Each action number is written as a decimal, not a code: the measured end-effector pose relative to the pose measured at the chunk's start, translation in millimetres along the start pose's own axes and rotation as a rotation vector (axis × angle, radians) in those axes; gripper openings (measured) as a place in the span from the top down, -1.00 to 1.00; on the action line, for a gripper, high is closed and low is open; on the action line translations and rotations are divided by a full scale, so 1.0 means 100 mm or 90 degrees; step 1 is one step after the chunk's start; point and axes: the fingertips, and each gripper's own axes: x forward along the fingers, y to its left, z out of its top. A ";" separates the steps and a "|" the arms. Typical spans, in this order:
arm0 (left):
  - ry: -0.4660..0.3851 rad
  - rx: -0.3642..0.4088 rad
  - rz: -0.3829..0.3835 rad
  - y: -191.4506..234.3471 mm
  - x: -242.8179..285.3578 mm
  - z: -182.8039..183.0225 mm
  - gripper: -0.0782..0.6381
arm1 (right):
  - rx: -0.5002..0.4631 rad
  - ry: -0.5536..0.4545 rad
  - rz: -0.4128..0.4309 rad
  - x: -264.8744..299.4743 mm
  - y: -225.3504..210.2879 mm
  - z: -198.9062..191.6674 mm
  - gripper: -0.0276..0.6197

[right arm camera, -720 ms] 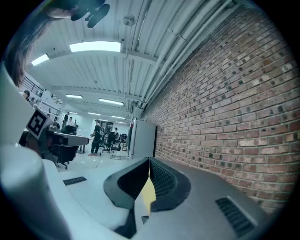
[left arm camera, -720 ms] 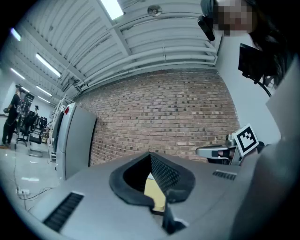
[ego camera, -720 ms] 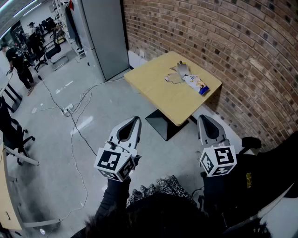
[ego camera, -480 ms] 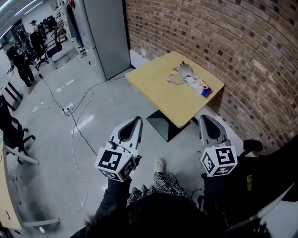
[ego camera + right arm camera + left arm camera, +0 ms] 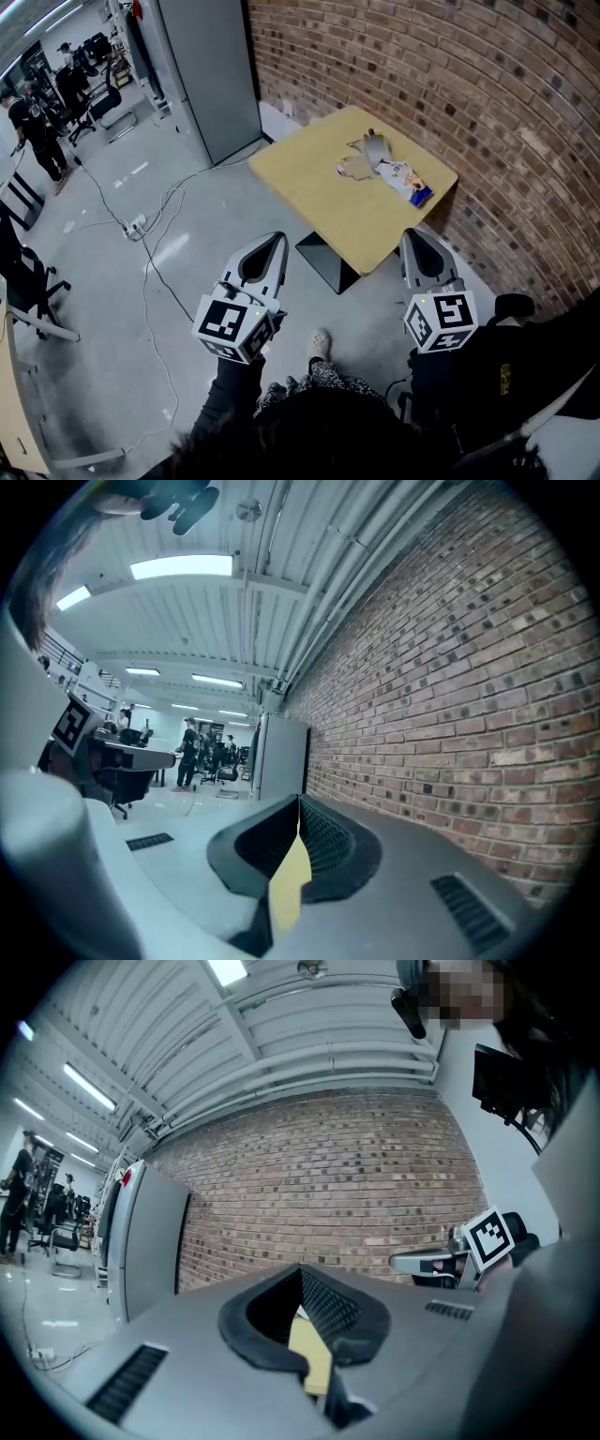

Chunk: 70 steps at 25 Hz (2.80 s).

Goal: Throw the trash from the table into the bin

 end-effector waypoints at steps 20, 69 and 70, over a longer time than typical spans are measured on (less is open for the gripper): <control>0.031 -0.009 -0.033 0.59 1.55 -0.15 0.76 | 0.025 0.037 -0.031 1.26 -0.88 -0.30 0.88; 0.054 -0.034 -0.215 1.11 3.79 -0.24 0.76 | 0.055 0.208 -0.208 2.51 -2.25 -1.14 -0.15; 0.055 -0.035 -0.217 1.11 3.81 -0.26 0.76 | 0.055 0.217 -0.207 2.53 -2.27 -1.19 -0.24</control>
